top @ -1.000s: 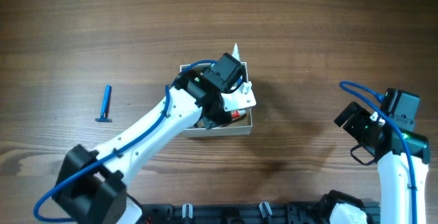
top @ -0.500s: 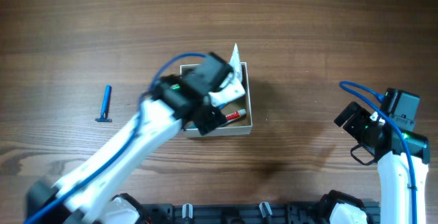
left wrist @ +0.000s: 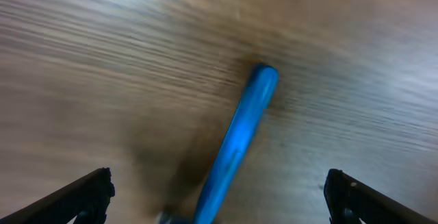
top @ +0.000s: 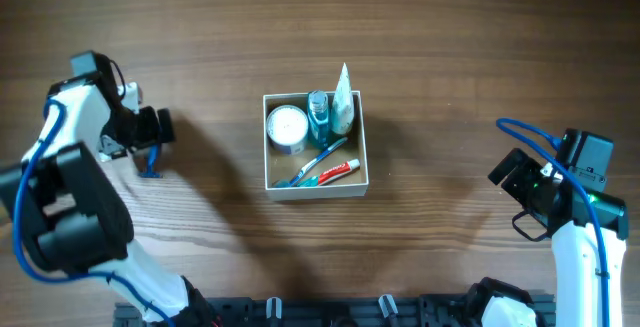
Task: Pack container
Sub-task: 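Grasp the blue razor with the left gripper, then place the razor into the box with the left gripper and release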
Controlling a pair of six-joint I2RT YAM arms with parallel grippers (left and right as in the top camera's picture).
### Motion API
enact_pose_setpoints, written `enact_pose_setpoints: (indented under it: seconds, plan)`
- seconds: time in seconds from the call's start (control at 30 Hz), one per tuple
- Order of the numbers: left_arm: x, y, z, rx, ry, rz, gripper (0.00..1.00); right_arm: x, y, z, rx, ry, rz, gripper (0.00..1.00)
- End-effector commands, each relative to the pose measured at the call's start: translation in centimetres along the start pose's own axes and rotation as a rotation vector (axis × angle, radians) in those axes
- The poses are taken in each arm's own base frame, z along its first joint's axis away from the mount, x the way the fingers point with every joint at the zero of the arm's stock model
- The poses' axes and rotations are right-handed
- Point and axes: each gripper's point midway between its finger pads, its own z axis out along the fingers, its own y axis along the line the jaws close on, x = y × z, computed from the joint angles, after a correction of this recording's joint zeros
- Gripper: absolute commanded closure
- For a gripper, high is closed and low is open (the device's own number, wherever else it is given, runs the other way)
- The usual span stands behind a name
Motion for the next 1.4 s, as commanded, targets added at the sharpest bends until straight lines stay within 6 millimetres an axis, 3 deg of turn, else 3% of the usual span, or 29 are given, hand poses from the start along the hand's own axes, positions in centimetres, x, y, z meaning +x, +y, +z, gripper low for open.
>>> enact_pose_setpoints:
  seconds: [0.0, 0.07, 0.23, 0.3, 0.37, 0.43, 0.57, 0.67, 0.7, 0.77, 0.83, 0.93, 1.0, 1.07, 1.2, 1.3, 1.37]
  plan:
    - [1.2, -0.9, 3.2, 0.06, 0.093, -0.022, 0.0, -0.3, 0.2, -0.3, -0.009, -0.013, 0.006, 0.0]
    - [1.3, -0.9, 3.7, 0.06, 0.103, -0.023, 0.07, -0.3, 0.2, -0.3, -0.009, -0.012, 0.005, 0.0]
    - [1.6, -1.2, 3.6, 0.077, 0.116, -0.025, 0.44, -0.3, 0.2, -0.3, -0.009, -0.012, 0.005, 0.0]
    - [1.7, -1.6, 3.6, 0.103, 0.119, -0.027, 0.53, -0.3, 0.2, -0.3, -0.009, -0.013, 0.005, 0.0]
    - [1.7, -2.2, 3.5, 0.135, 0.118, -0.029, 0.79, -0.3, 0.2, -0.3, -0.009, -0.012, 0.006, 0.0]
    - [1.8, -2.2, 3.5, 0.137, 0.125, -0.03, 0.96, -0.3, 0.2, -0.3, -0.009, -0.012, 0.006, 0.0]
    - [1.9, -2.8, 3.3, 0.17, 0.126, -0.03, 0.96, -0.3, 0.2, -0.3, -0.009, -0.012, 0.003, 0.0]
    - [1.0, -3.5, 1.2, 0.18, 0.104, -0.016, 0.96, -0.3, 0.2, -0.3, -0.009, -0.012, 0.002, 0.0]
    - [0.5, -3.8, -0.2, 0.179, 0.083, -0.004, 0.96, -0.3, 0.2, -0.3, -0.009, -0.012, 0.002, 0.0]
    - [-1.1, -5.5, -5.2, 0.178, -0.02, 0.053, 0.96, -0.3, 0.2, -0.3, -0.009, -0.012, 0.002, 0.0]
    - [-1.8, -8.6, -11.1, 0.183, -0.195, 0.203, 0.96, -0.3, 0.2, -0.3, -0.009, -0.012, 0.002, 0.0]
    - [0.0, -14.3, -17.8, 0.192, -0.405, 0.538, 0.96, -0.3, 0.2, -0.3, -0.009, -0.012, 0.002, 0.0]
    - [2.5, -18.6, -20.0, 0.207, -0.473, 0.772, 0.96, -0.4, 0.2, -0.3, -0.009, -0.013, 0.002, 0.0]
    - [6.1, -23.2, -20.5, 0.242, -0.469, 0.988, 0.96, -0.3, 0.2, -0.3, -0.009, -0.013, 0.002, 0.0]
    - [11.7, -28.4, -19.5, 0.256, -0.412, 1.23, 0.96, -0.3, 0.2, -0.3, -0.009, -0.013, 0.002, 0.0]
    - [14.8, -30.8, -19.0, 0.277, -0.387, 1.359, 0.96, -0.4, 0.2, -0.3, -0.009, -0.013, 0.002, 0.0]
    - [15.9, -31.1, -18.7, 0.282, -0.367, 1.388, 0.96, -0.4, 0.2, -0.3, -0.009, -0.013, 0.002, 0.0]
